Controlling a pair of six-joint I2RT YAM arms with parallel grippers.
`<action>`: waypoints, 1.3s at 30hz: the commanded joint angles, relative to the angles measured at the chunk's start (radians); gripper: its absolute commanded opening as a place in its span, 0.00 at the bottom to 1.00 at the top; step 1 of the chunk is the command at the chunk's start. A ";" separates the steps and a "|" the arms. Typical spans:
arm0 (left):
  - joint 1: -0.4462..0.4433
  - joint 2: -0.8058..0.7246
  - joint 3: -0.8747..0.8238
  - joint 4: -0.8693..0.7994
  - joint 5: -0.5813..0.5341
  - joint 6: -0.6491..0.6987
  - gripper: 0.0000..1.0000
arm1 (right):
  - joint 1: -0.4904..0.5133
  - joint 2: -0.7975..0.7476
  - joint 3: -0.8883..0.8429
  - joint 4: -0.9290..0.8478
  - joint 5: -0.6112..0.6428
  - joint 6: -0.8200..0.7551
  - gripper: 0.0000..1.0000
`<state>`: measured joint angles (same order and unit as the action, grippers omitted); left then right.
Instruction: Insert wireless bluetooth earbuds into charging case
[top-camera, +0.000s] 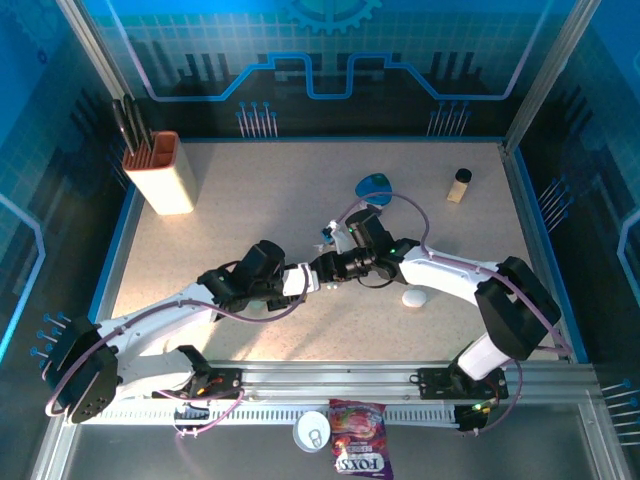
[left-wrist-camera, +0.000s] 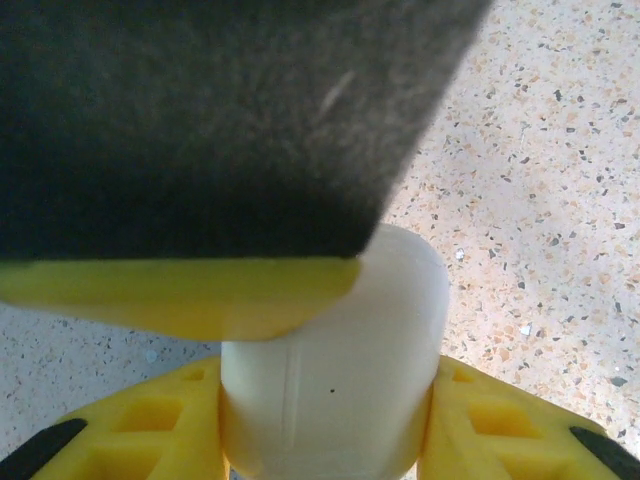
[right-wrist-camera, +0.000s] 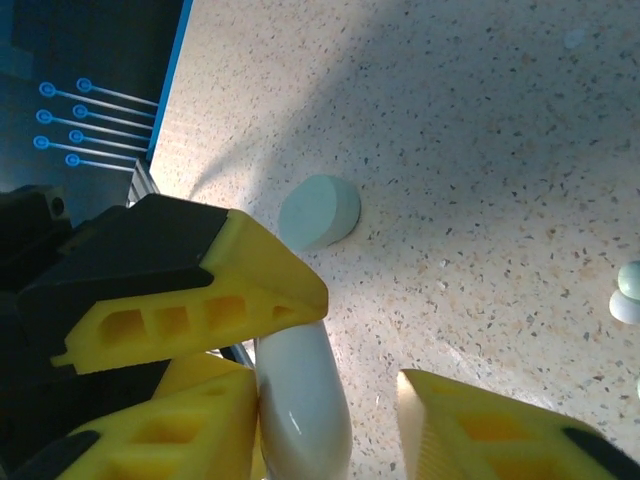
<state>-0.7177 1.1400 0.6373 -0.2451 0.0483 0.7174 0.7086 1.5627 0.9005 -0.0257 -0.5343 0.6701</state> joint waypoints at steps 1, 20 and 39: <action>-0.006 -0.013 -0.006 0.020 -0.002 0.013 0.30 | 0.013 0.022 0.028 0.019 -0.040 0.007 0.37; -0.005 -0.025 -0.002 0.057 0.009 -0.086 0.66 | -0.010 -0.044 0.006 0.032 -0.006 -0.125 0.14; 0.198 -0.106 0.033 0.387 0.859 -0.583 0.88 | -0.183 -0.527 -0.095 0.041 -0.191 -0.568 0.13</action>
<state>-0.5255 1.0191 0.6384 0.0238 0.7040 0.2573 0.5335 1.0740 0.8280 -0.0315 -0.6319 0.1810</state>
